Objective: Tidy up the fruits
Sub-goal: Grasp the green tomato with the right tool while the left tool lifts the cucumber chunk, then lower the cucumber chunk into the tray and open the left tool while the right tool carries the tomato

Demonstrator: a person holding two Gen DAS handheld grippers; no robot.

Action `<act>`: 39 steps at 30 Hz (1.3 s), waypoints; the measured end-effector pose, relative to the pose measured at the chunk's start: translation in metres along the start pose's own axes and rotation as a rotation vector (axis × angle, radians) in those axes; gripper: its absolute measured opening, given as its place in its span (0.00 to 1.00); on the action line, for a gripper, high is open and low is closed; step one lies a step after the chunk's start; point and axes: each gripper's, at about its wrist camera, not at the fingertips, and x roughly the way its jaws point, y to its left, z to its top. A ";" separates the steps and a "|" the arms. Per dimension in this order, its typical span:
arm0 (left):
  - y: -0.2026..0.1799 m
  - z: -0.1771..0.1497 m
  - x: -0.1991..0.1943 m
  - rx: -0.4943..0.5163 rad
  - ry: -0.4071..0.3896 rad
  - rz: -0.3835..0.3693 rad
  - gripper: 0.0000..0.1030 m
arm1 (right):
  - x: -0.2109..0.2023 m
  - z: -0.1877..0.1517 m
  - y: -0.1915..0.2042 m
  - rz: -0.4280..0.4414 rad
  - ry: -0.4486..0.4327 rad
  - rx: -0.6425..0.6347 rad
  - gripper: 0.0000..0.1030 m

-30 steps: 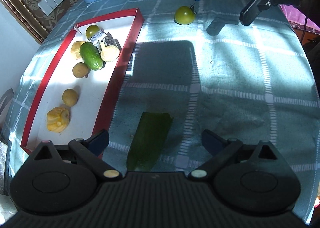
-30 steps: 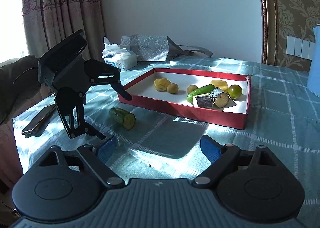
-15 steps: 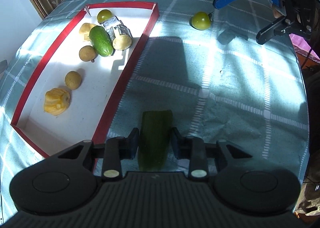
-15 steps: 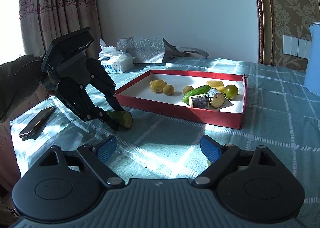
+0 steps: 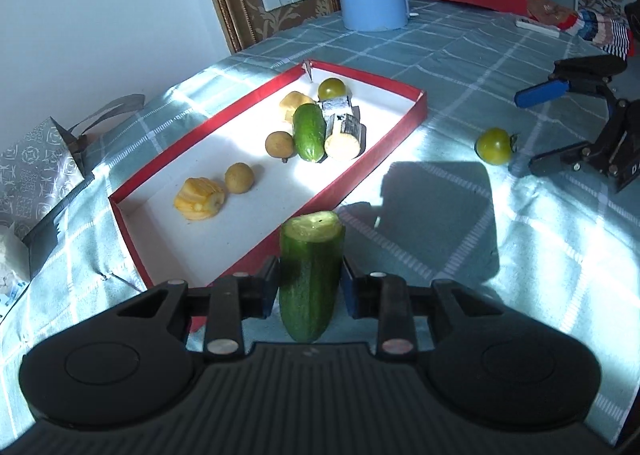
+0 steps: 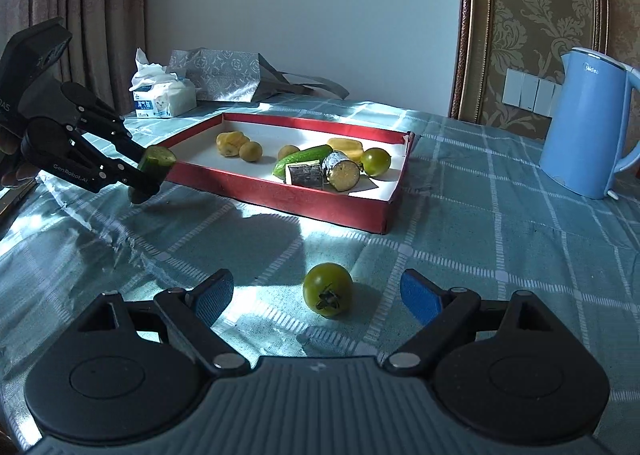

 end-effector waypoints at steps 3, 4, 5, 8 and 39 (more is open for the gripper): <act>-0.014 0.007 -0.008 -0.185 -0.026 0.065 0.29 | 0.009 0.000 0.004 -0.018 -0.005 0.005 0.87; -0.016 0.008 -0.010 -0.232 -0.037 0.077 0.29 | 0.011 0.000 0.005 -0.025 -0.006 0.008 0.84; -0.019 0.008 -0.012 -0.287 -0.053 0.109 0.29 | 0.014 0.000 0.005 -0.032 -0.005 0.013 0.80; -0.029 0.007 -0.021 -0.391 -0.095 0.230 0.29 | 0.019 0.000 0.008 -0.059 -0.001 0.029 0.71; -0.044 -0.007 -0.032 -0.583 -0.129 0.454 0.29 | 0.038 -0.006 0.009 -0.110 0.056 0.062 0.31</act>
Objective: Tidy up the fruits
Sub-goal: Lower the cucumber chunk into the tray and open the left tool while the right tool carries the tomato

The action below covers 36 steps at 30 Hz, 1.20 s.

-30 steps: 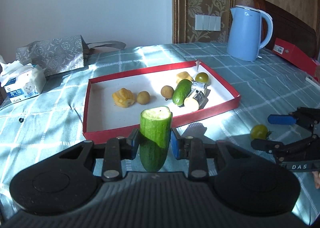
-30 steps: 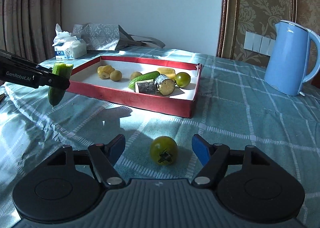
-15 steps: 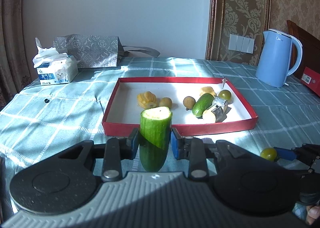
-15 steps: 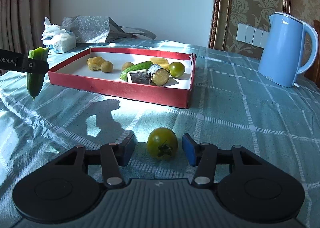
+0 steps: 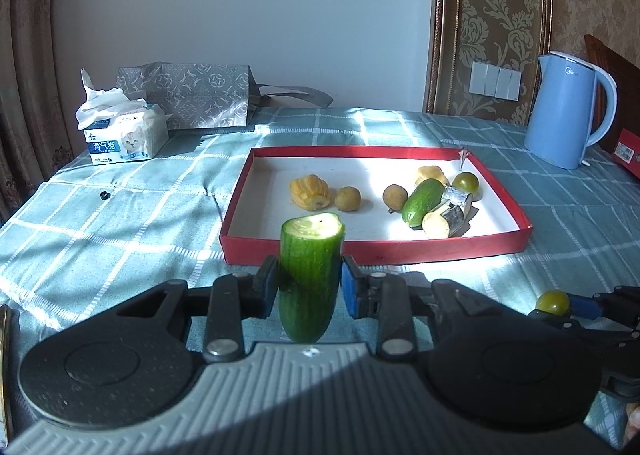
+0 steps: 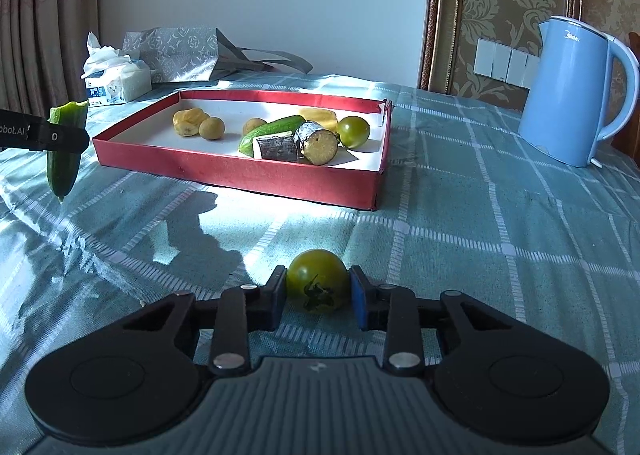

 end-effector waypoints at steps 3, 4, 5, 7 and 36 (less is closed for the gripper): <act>0.001 0.001 0.001 0.005 0.001 0.012 0.29 | -0.002 -0.001 0.000 0.001 -0.002 0.002 0.31; 0.000 0.002 0.002 0.008 0.002 0.019 0.29 | -0.003 -0.001 -0.001 0.002 -0.003 0.002 0.31; 0.000 0.003 0.003 0.011 0.001 0.025 0.29 | -0.004 -0.002 -0.001 0.003 -0.005 0.003 0.31; 0.001 0.004 0.004 0.013 0.000 0.029 0.29 | -0.007 -0.003 -0.002 0.005 -0.008 0.006 0.31; -0.012 0.084 0.120 0.121 0.038 0.132 0.57 | 0.040 0.101 -0.016 0.080 -0.101 0.060 0.31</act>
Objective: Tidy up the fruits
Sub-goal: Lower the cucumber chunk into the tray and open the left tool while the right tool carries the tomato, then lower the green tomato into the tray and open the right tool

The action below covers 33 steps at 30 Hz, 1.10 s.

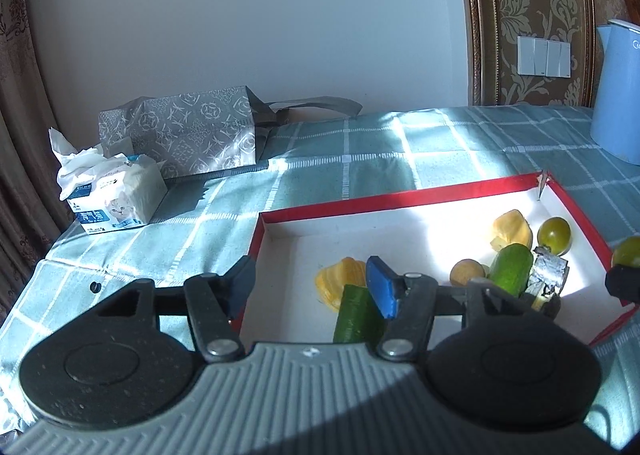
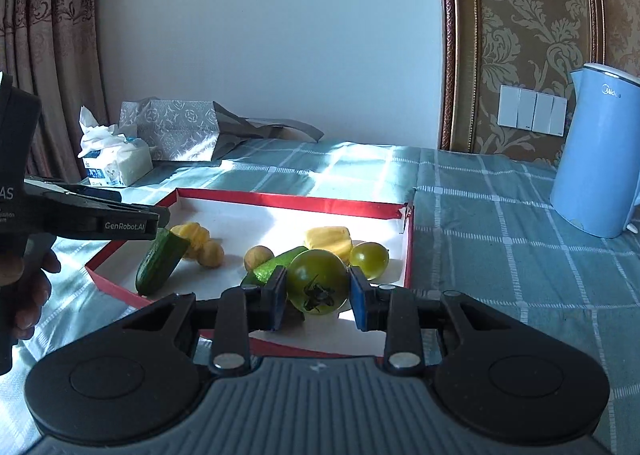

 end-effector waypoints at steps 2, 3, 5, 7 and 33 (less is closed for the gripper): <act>0.006 0.000 -0.007 -0.003 -0.023 0.016 0.57 | 0.003 0.001 -0.001 -0.003 -0.004 0.003 0.31; 0.009 -0.001 -0.011 -0.009 -0.036 0.014 0.58 | 0.000 0.000 -0.001 -0.003 -0.012 0.002 0.31; 0.018 -0.006 -0.025 -0.040 -0.052 0.006 0.65 | -0.007 -0.002 -0.002 0.002 -0.022 0.005 0.31; 0.023 -0.015 -0.040 -0.066 -0.075 -0.002 0.80 | -0.014 -0.005 -0.002 -0.003 -0.031 -0.002 0.31; 0.011 -0.066 -0.109 -0.060 -0.166 0.056 1.00 | 0.104 0.032 0.020 0.034 0.086 0.045 0.31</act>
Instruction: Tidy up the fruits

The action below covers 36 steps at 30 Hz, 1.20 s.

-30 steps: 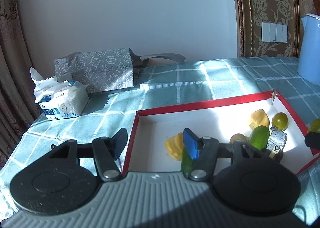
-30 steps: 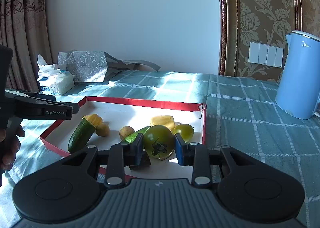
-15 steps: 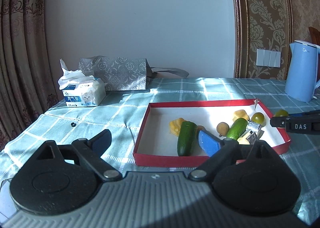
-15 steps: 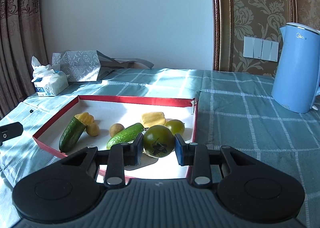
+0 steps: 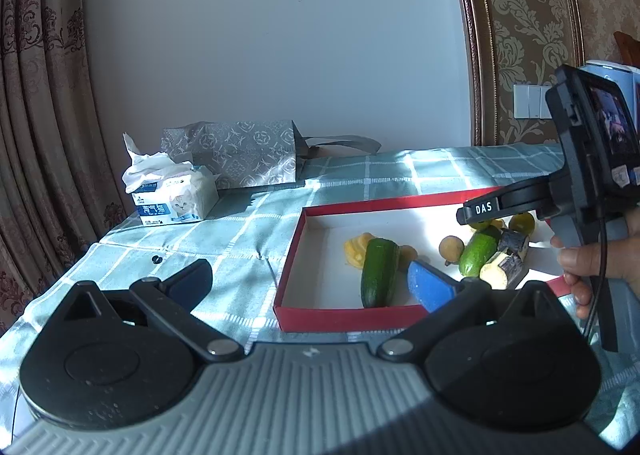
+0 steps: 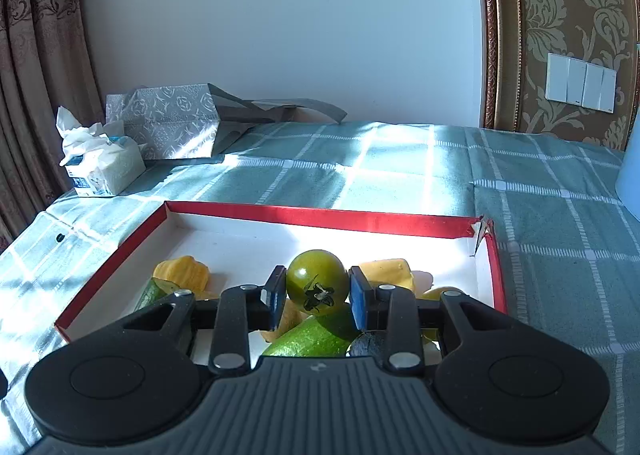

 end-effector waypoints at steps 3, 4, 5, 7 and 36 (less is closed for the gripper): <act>0.000 0.001 0.000 -0.005 0.000 -0.008 1.00 | 0.001 -0.001 -0.002 -0.018 0.004 -0.001 0.44; 0.000 0.001 0.000 -0.005 0.002 -0.008 1.00 | -0.005 -0.002 -0.003 -0.020 -0.014 -0.001 0.55; 0.001 0.001 0.000 -0.006 0.005 -0.012 1.00 | -0.014 -0.002 -0.004 -0.022 -0.035 0.003 0.62; 0.003 0.001 0.000 -0.016 0.008 -0.025 1.00 | -0.038 -0.005 -0.006 -0.012 -0.084 0.008 0.63; 0.013 0.010 -0.003 -0.075 -0.017 -0.070 1.00 | -0.194 -0.115 -0.010 0.037 -0.222 0.100 0.78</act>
